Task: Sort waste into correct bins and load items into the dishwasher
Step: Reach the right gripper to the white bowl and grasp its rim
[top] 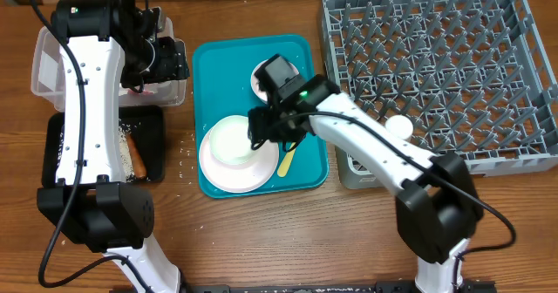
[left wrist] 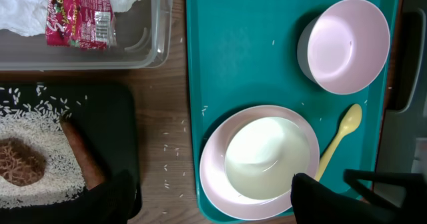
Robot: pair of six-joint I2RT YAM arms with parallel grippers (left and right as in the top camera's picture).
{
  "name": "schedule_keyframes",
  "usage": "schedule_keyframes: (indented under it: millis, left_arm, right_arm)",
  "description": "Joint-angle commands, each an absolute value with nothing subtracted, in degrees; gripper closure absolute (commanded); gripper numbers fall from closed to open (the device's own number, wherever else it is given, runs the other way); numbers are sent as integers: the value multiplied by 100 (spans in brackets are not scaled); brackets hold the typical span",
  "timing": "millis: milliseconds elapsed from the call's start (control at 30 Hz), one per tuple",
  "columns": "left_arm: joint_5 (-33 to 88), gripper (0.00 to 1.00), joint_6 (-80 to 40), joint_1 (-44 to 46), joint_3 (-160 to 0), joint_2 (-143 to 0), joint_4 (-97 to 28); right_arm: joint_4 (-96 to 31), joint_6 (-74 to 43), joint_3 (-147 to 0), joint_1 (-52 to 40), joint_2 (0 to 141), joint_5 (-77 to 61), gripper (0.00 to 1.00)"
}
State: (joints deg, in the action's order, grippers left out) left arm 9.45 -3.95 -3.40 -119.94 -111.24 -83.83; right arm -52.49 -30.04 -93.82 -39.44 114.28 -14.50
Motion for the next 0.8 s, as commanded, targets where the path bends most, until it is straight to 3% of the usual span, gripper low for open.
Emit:
schedule_keyframes:
  millis: [0, 267, 500, 767]
  left_arm:
    - [1055, 23, -294, -325, -12011, -11128, -8370]
    - [1033, 21, -296, -325, -12011, -11128, -8357]
    - [1031, 19, -296, -325, -12011, -11128, -8359]
    - [1033, 0, -298, -325, -12011, -11128, -8361]
  right_arm:
    - [-5207, -3330, -9369, -4025, 11714, -1334, 43]
    - [-5087, -3330, -9369, -4150, 12005, -1313, 63]
    - [-4945, -3459, -9369, -4167, 12077, -1157, 66]
    - [-4934, -3481, -9369, -4167, 12202, -1160, 84]
